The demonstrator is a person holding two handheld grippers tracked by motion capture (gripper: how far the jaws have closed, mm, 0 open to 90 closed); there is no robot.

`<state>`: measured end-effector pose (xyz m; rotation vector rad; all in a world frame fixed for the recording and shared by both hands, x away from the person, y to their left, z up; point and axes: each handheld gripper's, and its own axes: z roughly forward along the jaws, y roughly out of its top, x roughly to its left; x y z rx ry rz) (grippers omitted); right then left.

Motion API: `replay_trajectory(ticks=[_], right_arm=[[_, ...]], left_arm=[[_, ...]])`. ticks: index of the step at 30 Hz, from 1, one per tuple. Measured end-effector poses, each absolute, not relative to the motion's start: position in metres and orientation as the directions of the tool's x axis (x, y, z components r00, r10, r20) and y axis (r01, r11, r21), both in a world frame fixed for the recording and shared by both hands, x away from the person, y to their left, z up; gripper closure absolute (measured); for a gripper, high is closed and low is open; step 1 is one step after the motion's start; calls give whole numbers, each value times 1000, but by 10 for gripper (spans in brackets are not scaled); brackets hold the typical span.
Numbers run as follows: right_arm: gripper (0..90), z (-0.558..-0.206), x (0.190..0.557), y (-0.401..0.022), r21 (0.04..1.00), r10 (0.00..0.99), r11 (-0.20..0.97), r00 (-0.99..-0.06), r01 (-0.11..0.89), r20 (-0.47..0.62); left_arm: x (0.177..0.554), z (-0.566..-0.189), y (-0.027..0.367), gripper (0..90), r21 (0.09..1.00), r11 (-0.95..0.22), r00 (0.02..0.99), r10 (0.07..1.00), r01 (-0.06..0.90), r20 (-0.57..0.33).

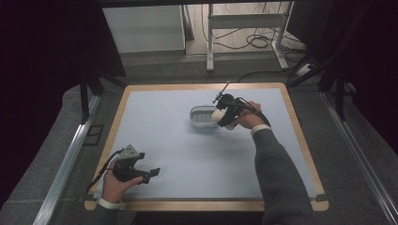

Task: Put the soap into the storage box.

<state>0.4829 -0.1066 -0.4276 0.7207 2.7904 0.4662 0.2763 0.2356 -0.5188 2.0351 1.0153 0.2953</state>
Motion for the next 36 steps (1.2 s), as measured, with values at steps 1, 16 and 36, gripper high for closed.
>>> replay_trajectory(ticks=[1, 16, 36], right_arm=[[497, -427, 483, -105, 358, 494, 833, -858, 421, -141], [497, -428, 493, -92, 336, 455, 860, -875, 385, -163], [497, -423, 504, -75, 337, 421, 875, -891, 348, -172]], left_arm=[[276, -519, 236, 77, 761, -335, 646, 750, 556, -142], [277, -519, 235, 77, 761, -334, 648, 748, 556, -145], [276, -518, 236, 77, 768, -320, 656, 736, 555, -167]])
